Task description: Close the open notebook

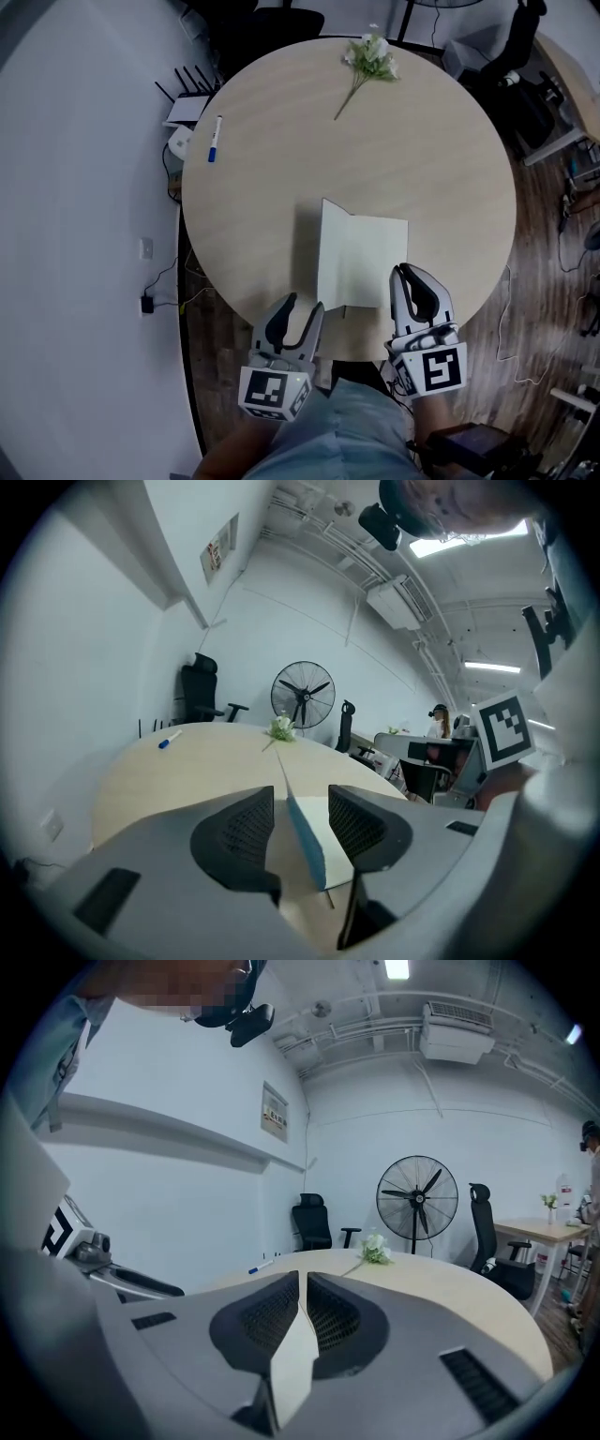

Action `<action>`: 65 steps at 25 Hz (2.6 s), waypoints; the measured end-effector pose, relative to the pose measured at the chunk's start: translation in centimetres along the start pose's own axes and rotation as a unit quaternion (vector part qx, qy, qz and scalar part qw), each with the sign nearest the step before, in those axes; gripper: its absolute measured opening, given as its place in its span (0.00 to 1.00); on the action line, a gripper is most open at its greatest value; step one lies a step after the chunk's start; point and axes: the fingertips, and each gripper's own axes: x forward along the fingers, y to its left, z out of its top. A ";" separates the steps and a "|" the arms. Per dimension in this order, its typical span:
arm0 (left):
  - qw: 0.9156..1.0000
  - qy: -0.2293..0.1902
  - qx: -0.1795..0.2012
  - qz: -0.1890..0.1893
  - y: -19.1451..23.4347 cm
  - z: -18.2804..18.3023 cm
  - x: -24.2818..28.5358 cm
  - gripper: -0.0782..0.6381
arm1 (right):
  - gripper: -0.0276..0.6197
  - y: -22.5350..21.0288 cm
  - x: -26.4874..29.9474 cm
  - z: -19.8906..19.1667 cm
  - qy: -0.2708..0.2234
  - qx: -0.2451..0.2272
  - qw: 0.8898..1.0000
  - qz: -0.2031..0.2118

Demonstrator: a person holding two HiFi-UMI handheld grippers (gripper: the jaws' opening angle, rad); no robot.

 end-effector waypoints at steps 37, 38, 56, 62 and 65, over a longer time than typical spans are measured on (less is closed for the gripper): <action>0.966 0.123 0.042 -0.221 -14.0 -8.3 11.9 0.52 | 0.12 -13.0 -4.5 -7.1 0.041 0.059 0.990 -0.124; 0.965 0.130 0.044 -0.224 -14.2 -8.8 12.2 0.52 | 0.12 -13.3 -4.6 -7.6 0.043 0.062 0.989 -0.126; 0.944 0.232 0.047 -0.230 -14.7 -15.1 18.6 0.55 | 0.12 -18.8 -4.7 -15.0 0.093 0.118 0.975 -0.163; 0.936 0.270 0.051 -0.218 -15.5 -16.3 19.0 0.55 | 0.12 -19.5 -5.5 -15.7 0.095 0.125 0.974 -0.164; 0.933 0.285 0.050 -0.213 -15.5 -16.6 19.2 0.55 | 0.12 -19.5 -5.7 -15.6 0.095 0.125 0.974 -0.167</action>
